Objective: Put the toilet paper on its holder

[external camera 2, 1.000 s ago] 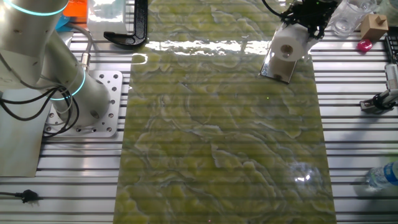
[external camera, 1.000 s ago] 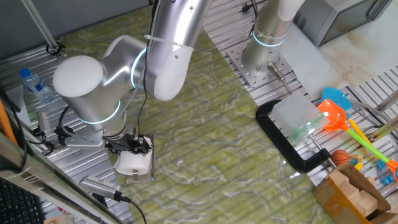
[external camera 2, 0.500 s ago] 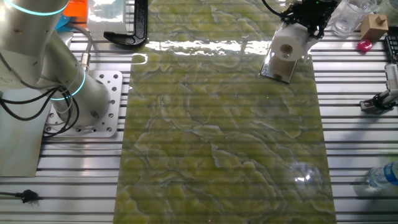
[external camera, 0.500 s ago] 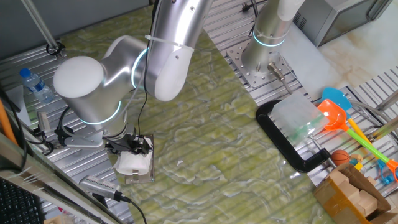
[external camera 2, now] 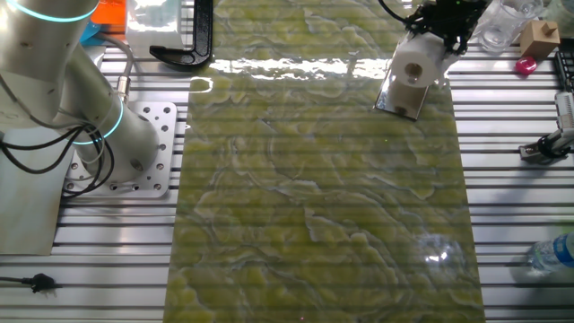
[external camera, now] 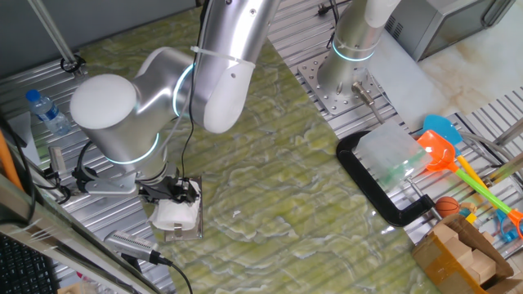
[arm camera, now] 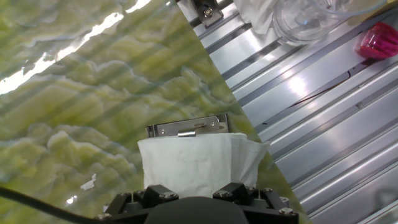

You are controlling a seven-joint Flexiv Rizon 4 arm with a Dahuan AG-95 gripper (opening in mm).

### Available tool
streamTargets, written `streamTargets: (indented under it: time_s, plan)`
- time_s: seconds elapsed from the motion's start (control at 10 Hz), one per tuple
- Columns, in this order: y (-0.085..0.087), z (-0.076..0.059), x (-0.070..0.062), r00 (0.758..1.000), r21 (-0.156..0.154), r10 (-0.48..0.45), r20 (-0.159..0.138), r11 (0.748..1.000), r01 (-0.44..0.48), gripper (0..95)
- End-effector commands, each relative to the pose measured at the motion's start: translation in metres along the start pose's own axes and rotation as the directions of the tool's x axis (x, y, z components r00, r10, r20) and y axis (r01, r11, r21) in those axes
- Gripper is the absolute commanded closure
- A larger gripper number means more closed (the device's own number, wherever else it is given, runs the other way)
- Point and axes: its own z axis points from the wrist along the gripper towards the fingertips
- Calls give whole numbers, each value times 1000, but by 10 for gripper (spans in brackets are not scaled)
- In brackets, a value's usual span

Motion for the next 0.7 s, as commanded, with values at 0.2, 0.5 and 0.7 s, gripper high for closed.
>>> streamTargets:
  time_s: [0.2,0.5,0.7]
  plan:
    - [0,0,0,1000,1,-14,-3,1000,14,0]
    - [0,0,0,1000,1,-18,-5,1000,18,0]
    - [0,0,0,1000,0,-23,-7,1000,23,0]
